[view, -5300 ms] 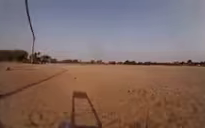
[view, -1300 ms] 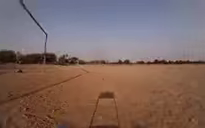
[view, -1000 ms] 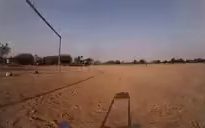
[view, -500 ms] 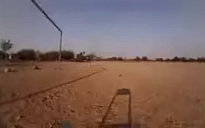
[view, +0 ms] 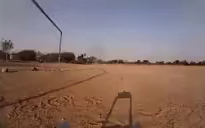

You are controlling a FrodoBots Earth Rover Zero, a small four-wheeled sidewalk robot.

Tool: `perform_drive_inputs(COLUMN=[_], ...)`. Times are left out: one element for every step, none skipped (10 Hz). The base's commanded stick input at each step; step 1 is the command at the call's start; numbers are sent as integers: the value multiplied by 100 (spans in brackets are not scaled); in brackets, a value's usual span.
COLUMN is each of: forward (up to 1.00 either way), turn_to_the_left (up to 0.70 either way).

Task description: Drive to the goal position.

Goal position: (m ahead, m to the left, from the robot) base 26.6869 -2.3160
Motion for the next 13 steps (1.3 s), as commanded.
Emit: perform_drive_inputs(forward=[70,70,70,70,70,70,70,70,70,70,70,70,70], turn_to_the_left=[0,0,0,0,0,0,0,0,0,0,0,0,0])
